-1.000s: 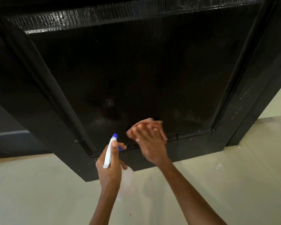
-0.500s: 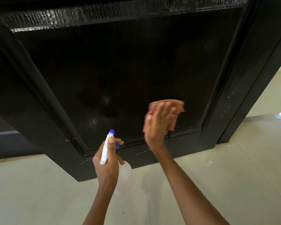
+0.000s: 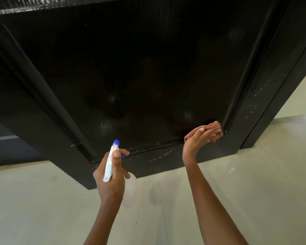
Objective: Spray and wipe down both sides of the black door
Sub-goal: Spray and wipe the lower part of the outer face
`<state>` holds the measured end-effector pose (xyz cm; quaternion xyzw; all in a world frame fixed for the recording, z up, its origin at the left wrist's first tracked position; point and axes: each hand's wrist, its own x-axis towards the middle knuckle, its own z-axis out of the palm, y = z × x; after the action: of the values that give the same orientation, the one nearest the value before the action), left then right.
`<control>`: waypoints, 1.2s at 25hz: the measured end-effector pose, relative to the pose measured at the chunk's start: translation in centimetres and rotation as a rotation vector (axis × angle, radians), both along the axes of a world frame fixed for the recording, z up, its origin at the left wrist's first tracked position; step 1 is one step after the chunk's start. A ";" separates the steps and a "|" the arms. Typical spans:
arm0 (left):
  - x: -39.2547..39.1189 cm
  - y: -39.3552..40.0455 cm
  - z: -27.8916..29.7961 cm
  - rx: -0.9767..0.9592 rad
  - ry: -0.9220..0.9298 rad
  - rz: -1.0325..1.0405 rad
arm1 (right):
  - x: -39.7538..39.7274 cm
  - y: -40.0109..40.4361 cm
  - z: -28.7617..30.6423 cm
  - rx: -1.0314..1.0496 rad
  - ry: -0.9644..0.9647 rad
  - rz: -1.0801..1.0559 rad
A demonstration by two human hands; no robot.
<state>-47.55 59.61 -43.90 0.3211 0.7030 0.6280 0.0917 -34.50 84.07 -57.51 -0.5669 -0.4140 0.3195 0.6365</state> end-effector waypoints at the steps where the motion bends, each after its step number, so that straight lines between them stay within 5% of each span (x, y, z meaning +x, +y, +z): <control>1: -0.4 -0.5 -0.1 -0.001 0.005 -0.001 | -0.5 -0.2 0.8 -0.045 0.099 -0.009; 5: -2.8 -2.8 -0.5 -0.030 0.009 0.036 | -7.4 -5.2 2.6 -0.131 0.139 0.062; 10: -5.4 -5.1 -0.7 -0.069 0.014 0.111 | -17.7 -15.1 -0.1 -0.171 -0.150 0.384; 14: -5.7 -5.4 -0.9 -0.108 0.007 0.136 | -17.6 -16.2 -2.2 -0.179 -0.244 0.483; 24: -4.0 -3.9 -1.6 -0.125 -0.061 0.022 | 0.6 -2.0 1.8 -0.197 0.048 0.031; 27: -3.9 -3.9 -1.5 -0.140 -0.051 0.021 | -1.9 -3.5 1.6 -0.205 -0.024 0.083; 30: -4.2 -4.3 -1.6 -0.163 -0.017 0.031 | -8.3 -7.8 1.0 -0.210 0.107 0.154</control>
<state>-51.78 55.26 -45.53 0.2962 0.7558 0.5728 0.1136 -42.85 76.27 -56.49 -0.5789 -0.3861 0.4388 0.5686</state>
